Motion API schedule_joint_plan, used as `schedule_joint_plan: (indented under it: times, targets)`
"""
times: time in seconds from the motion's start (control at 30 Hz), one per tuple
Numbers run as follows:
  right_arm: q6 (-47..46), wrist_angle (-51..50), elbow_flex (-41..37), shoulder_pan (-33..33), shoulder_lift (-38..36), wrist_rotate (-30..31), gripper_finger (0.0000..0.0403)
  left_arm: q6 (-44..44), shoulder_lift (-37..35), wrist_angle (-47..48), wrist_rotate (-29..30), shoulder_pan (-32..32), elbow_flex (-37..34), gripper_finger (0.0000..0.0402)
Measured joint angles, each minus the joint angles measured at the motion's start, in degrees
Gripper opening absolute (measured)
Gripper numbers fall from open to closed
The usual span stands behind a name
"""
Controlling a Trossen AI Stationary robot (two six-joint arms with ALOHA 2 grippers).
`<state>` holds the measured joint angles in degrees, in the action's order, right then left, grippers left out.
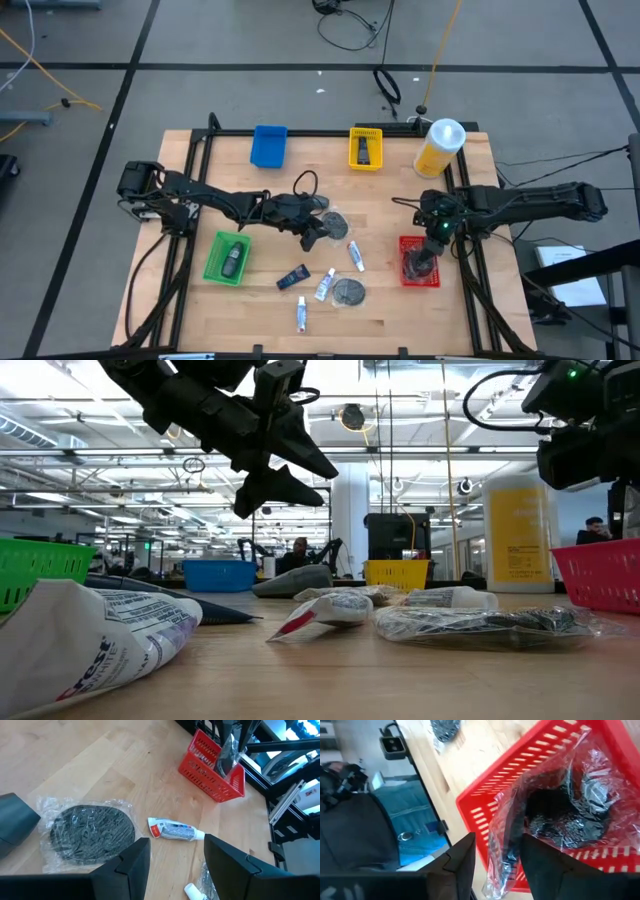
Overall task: Pick & Place Travel size toiletries
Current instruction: Put the hairbrush into the red basket
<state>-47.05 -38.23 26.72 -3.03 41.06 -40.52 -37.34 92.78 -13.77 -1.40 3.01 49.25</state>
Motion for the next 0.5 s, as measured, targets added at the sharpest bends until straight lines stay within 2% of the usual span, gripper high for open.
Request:
schedule_joint_plan:
  times: [0.1,0.33,0.5]
  targets:
    - [-1.7,0.7,0.0,0.0,-1.3,0.6,0.0129,0.2,0.0,0.0,0.0,0.0,0.0,0.0182]
    - [-2.3,0.8,0.0,0.0,-4.1,6.1,0.0118,0.1,0.0,0.1,-0.1,0.0,0.0,0.0182]
    - [-3.3,1.1,0.0,0.0,-6.0,7.9,0.0118,0.8,0.0,0.3,-2.4,0.0,0.0,0.0182]
